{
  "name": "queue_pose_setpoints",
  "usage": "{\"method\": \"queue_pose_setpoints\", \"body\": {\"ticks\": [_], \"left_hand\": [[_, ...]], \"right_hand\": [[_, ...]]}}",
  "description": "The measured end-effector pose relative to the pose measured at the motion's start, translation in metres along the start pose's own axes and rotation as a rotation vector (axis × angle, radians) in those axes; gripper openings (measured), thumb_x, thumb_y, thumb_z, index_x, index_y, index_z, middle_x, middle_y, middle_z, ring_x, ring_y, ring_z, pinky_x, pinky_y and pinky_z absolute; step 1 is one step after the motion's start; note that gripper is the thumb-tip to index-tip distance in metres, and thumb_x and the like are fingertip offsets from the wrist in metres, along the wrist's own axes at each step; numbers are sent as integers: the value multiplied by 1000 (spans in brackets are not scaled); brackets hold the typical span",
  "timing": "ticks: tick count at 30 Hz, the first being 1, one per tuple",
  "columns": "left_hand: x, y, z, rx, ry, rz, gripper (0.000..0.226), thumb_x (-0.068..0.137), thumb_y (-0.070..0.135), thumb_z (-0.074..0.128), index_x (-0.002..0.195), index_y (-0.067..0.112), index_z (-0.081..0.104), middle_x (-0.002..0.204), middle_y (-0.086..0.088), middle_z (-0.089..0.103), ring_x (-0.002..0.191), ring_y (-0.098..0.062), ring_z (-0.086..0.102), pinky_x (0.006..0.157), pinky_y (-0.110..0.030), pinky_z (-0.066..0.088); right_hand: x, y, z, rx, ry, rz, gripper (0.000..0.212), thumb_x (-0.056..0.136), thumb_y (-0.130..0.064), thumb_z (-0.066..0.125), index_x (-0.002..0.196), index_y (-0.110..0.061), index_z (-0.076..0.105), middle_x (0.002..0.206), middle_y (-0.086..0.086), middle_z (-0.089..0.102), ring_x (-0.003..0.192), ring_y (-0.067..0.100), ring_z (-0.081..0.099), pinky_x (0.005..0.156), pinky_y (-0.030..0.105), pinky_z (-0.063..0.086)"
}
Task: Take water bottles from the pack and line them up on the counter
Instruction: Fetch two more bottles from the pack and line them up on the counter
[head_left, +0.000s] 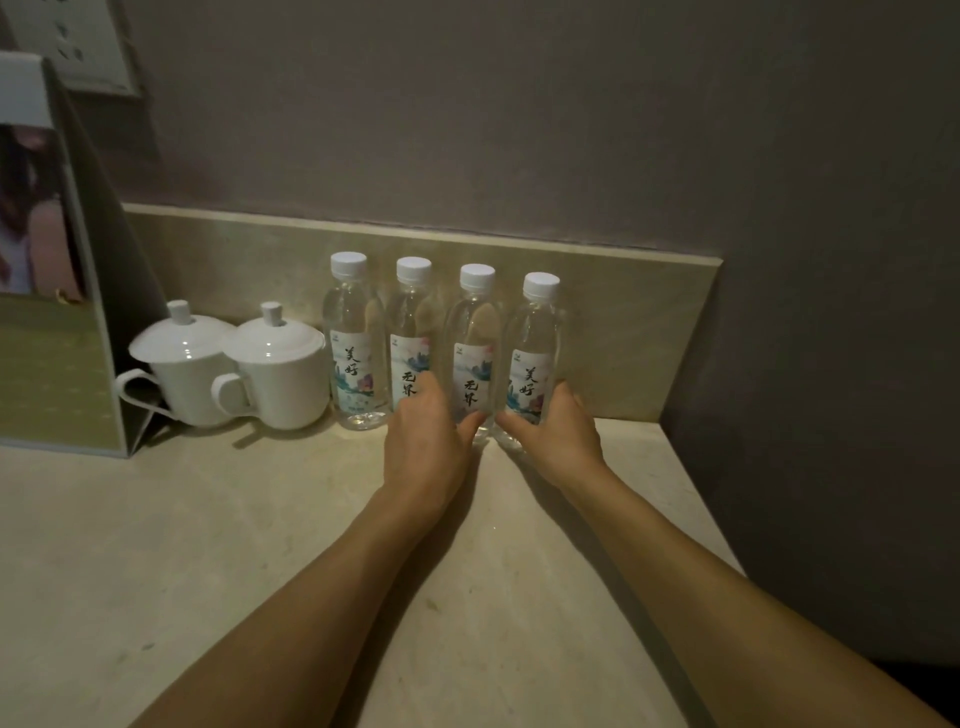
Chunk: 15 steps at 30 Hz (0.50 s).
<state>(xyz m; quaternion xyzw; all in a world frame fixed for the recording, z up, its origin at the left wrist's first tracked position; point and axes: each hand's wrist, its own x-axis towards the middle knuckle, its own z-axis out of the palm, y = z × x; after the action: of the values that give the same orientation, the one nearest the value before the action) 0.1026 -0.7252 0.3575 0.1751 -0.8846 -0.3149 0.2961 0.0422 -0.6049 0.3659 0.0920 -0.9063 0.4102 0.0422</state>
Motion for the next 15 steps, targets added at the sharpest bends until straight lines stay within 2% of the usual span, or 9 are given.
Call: {"method": "queue_pose_setpoints", "body": {"ticks": [5,10,15], "left_hand": [[2,3,3,3,-34,31,33,90,29,68,112,12,50,107,-10,68,98,-28,67,84,-45,58],[4,1,4,17,-31,46,30,91,28,68,109,11,51,102,-10,68,94,-27,66,82,-44,57],[4,2,3,6,-38,58,30,91,27,67,111,11,51,103,-10,68,95,-26,67,83,-44,57]], "right_hand": [[4,-1,1,-20,-10,-12,61,79,-46,72,122,-10,48,123,9,52,112,30,56,90,45,50],[9,-3,-1,-7,-38,-11,65,81,-45,72,125,-6,46,127,12,51,115,31,56,91,43,50],[12,-5,-2,15,-71,-11,67,81,-43,72,128,-4,43,131,13,51,119,31,55,96,46,49]]}}
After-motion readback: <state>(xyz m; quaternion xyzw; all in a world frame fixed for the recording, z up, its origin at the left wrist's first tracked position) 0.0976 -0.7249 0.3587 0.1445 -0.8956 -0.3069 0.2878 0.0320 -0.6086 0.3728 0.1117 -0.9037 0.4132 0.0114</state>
